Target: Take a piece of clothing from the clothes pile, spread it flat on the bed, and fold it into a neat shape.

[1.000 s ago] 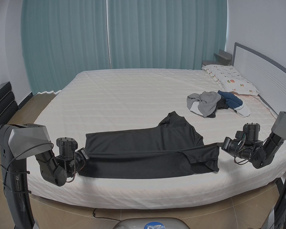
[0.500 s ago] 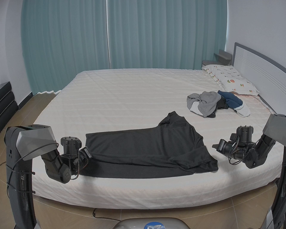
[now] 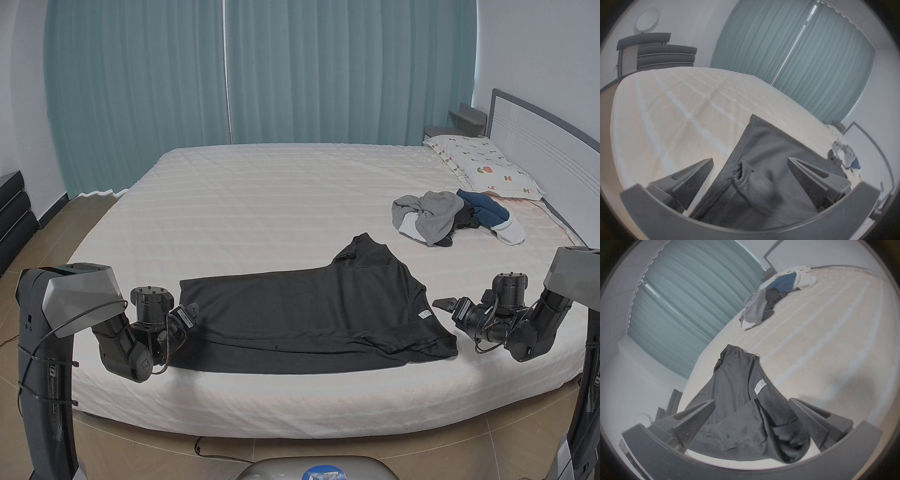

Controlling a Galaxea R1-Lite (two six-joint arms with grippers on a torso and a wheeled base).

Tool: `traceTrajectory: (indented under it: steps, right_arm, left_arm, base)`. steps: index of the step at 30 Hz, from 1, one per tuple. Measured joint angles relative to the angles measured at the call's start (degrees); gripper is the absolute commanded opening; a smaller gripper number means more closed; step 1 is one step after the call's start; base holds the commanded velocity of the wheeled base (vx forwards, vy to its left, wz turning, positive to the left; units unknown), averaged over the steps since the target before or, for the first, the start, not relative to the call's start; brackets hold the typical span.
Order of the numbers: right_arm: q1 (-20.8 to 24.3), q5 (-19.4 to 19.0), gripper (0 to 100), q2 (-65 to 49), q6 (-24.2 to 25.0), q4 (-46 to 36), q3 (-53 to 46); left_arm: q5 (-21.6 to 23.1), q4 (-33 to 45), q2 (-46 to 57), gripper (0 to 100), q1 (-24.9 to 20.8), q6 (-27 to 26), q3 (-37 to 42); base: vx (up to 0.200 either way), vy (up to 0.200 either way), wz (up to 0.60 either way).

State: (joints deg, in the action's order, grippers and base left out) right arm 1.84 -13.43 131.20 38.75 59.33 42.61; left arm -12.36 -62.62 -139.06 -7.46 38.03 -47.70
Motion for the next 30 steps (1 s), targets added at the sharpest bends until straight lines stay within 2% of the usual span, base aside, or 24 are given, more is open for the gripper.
traceTrajectory:
  steps: [5,8,13,20,25,30]
  right_arm:
    - [0.9,0.02,100,-3.3,6.55,0.22,-4.08]
    - [1.54,-0.11,100,-5.51,10.95,0.28,-7.39]
    - [2.21,-0.41,100,-7.88,14.86,1.95,-10.42]
    - [4.94,-0.17,100,-7.08,17.52,4.3,-12.11]
    - [8.55,0.39,100,-6.83,18.44,3.93,-13.67]
    - [11.91,3.64,100,-6.19,18.75,3.71,-14.53]
  left_arm:
    - [0.07,0.0,3.17,100,0.33,4.39,0.46]
    - [0.49,0.05,5.92,100,0.88,6.22,2.01]
    - [1.56,0.16,9.79,100,1.43,8.81,6.58]
    - [6.6,0.27,12.07,100,1.29,13.4,10.93]
    - [8.16,0.17,12.32,100,1.29,13.8,13.34]
    - [15.56,-0.05,12.24,100,1.51,15.8,15.59]
  base:
    - [0.0,0.0,0.0]
    - [0.2,0.0,0.0]
    - [0.2,0.0,0.0]
    - [0.2,0.0,0.0]
    - [0.0,0.0,0.0]
    - [0.0,0.0,0.0]
